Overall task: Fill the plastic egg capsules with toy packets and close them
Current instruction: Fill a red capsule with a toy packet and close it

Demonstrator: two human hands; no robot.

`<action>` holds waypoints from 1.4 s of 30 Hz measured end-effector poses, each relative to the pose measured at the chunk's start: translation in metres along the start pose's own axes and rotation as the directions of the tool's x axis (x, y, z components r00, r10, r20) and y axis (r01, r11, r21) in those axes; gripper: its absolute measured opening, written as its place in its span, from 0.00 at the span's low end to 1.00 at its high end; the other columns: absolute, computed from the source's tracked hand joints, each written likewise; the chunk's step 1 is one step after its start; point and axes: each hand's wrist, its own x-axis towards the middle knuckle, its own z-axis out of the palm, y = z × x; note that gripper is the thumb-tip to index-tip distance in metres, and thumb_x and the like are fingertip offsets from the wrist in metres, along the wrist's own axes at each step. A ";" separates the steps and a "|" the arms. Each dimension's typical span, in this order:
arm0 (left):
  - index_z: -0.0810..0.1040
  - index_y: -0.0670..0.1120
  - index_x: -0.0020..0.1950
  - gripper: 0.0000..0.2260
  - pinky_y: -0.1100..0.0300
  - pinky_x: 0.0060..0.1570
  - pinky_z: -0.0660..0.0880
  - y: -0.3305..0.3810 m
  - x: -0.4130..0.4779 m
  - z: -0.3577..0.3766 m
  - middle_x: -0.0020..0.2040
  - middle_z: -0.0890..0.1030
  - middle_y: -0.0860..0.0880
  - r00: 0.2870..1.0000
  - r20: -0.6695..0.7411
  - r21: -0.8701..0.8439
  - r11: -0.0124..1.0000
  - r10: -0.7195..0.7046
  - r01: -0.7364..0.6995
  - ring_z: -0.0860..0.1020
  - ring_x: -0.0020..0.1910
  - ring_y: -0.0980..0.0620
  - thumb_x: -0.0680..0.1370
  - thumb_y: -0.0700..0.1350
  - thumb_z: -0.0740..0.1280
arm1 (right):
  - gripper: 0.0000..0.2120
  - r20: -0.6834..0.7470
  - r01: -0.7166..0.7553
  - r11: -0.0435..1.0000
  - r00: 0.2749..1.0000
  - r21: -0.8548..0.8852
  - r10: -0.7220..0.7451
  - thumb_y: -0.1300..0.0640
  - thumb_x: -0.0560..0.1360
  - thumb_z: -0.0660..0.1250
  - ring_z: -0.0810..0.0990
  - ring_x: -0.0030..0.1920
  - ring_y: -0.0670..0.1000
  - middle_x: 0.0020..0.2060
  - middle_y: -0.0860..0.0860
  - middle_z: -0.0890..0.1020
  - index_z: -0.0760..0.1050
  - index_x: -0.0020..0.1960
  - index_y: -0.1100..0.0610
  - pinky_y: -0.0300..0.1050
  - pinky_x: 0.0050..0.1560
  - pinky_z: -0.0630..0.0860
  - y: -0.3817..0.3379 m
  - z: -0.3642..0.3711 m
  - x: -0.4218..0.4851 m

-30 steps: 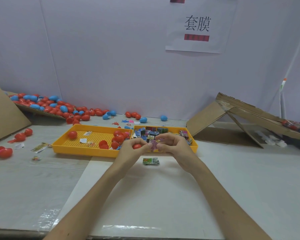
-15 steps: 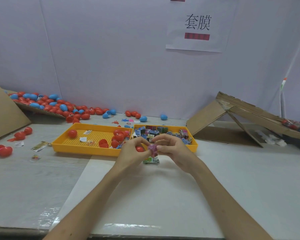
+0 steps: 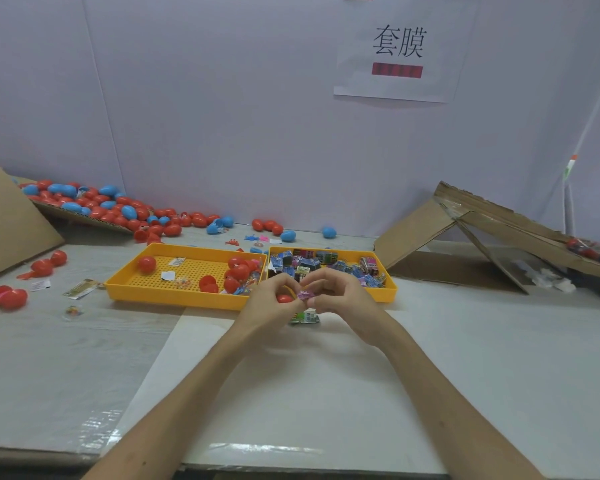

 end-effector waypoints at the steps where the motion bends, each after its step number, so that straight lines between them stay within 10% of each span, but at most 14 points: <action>1: 0.78 0.49 0.47 0.08 0.68 0.33 0.75 0.001 0.000 0.000 0.42 0.84 0.50 1.000 0.019 -0.037 0.999 -0.017 0.017 0.80 0.37 0.60 0.75 0.48 0.76 | 0.14 -0.022 -0.001 1.000 1.000 -0.010 0.001 0.68 0.73 0.72 0.83 0.46 0.48 0.45 0.50 0.85 0.83 0.51 0.50 0.45 0.48 0.79 -0.001 0.000 0.000; 24: 0.85 0.48 0.43 0.09 0.64 0.27 0.56 0.011 -0.008 -0.010 0.31 0.72 0.53 0.962 0.243 -0.325 0.924 -0.125 0.202 0.63 0.27 0.56 0.79 0.52 0.71 | 0.08 -0.250 0.119 0.988 0.958 -0.098 -0.140 0.67 0.74 0.73 0.87 0.45 0.54 0.42 0.54 0.87 0.83 0.45 0.54 0.49 0.46 0.84 0.005 0.000 0.004; 34: 0.84 0.53 0.36 0.12 0.65 0.24 0.59 0.006 -0.008 -0.006 0.29 0.73 0.54 0.977 0.205 -0.189 0.977 -0.060 0.100 0.65 0.26 0.57 0.79 0.54 0.71 | 0.11 -0.250 0.007 0.983 0.967 -0.182 -0.053 0.69 0.73 0.71 0.78 0.28 0.47 0.28 0.53 0.81 0.73 0.36 0.59 0.38 0.31 0.76 0.008 -0.003 0.005; 42: 0.87 0.57 0.38 0.09 0.69 0.33 0.68 -0.001 -0.003 -0.001 0.29 0.79 0.57 0.996 0.054 -0.071 0.995 0.069 -0.065 0.73 0.31 0.62 0.78 0.52 0.73 | 0.07 -0.233 -0.013 0.999 0.972 0.048 0.024 0.70 0.72 0.74 0.83 0.34 0.52 0.33 0.54 0.85 0.78 0.43 0.60 0.45 0.40 0.81 0.008 -0.005 0.005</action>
